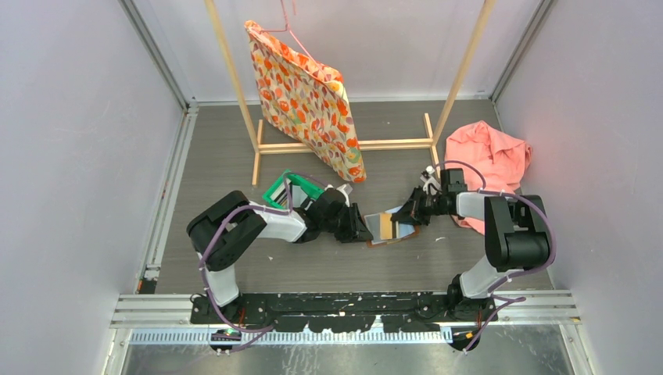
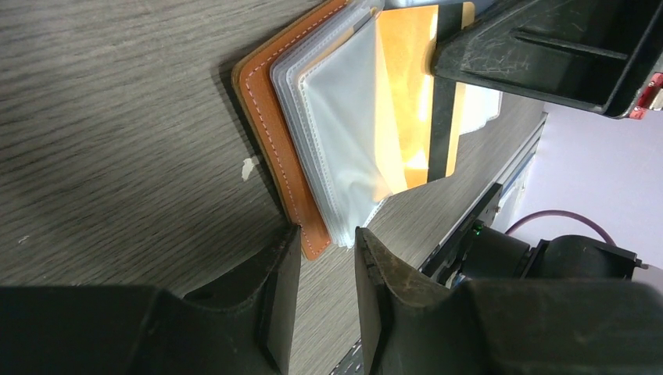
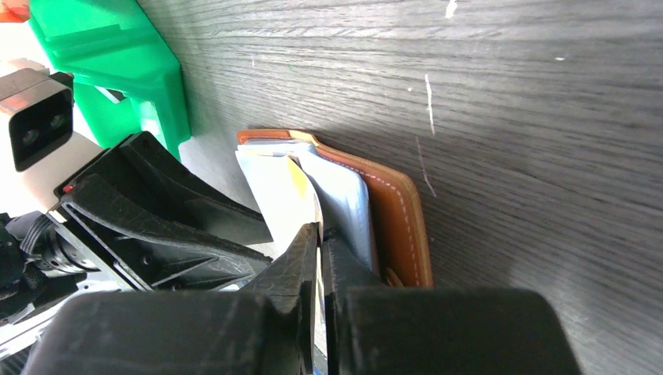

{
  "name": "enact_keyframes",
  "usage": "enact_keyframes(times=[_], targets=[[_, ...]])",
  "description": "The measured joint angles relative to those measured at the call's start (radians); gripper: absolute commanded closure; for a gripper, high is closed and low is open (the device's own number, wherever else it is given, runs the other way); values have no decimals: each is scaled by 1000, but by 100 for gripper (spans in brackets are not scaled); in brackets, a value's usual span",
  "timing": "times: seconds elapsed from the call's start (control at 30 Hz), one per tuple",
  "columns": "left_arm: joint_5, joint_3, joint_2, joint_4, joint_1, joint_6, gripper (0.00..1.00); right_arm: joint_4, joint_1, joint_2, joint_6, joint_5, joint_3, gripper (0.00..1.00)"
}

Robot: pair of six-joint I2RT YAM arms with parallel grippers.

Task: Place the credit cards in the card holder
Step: Insert the credit card into the card holder.

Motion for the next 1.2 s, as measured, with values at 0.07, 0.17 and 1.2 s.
enact_keyframes(times=[0.07,0.17,1.2], targets=[[3,0,0,0,0,0,67,0,0,14,0,-4,3,91],[9,0,2,0,0,0,67,1,3,20,-1,-10,6,91],[86,13,31,2,39,-17,68,-78,21,-8,-92,-5,28,92]])
